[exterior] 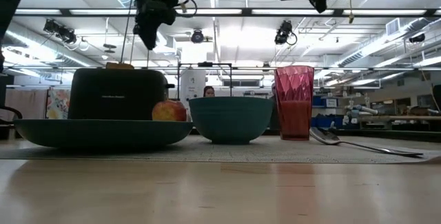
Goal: Arrange a breakfast setting
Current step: Put the toasted bread from the toaster on the blue plate
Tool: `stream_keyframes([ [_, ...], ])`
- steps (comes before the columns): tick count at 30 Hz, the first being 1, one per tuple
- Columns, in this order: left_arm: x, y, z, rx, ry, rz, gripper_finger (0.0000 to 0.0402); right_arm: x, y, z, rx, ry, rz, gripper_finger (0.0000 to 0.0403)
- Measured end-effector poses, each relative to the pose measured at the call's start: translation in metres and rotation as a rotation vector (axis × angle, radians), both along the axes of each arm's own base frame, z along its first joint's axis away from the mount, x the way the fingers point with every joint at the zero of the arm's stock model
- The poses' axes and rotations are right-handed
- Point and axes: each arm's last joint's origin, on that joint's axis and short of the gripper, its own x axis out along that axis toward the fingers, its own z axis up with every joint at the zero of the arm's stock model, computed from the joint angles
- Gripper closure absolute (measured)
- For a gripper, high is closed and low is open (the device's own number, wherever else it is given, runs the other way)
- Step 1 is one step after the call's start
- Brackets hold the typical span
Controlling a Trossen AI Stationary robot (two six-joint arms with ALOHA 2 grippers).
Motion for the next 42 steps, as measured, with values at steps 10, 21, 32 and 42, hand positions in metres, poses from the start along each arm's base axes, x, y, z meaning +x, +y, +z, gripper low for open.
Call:
stream_keyframes([
  [10, 0.008, -0.005, -0.011, 0.02, 0.081, -0.319, 0.039, -0.005, -0.027, 0.005, -0.114, -0.028, 0.113, 0.0258],
  [21, 0.0, 0.002, -0.011, 0.093, 0.194, -0.169, 0.0276, -0.011, -0.045, 0.008, -0.124, -0.063, 0.145, 0.0215],
  [32, -0.016, 0.015, -0.034, -0.002, 0.23, -0.187, 0.0212, -0.009, -0.046, 0.018, -0.176, -0.16, 0.185, 0.0134],
  [42, -0.031, 0.016, -0.065, -0.094, 0.33, -0.214, 0.0221, -0.009, -0.045, 0.018, -0.171, -0.163, 0.201, 0.012],
])
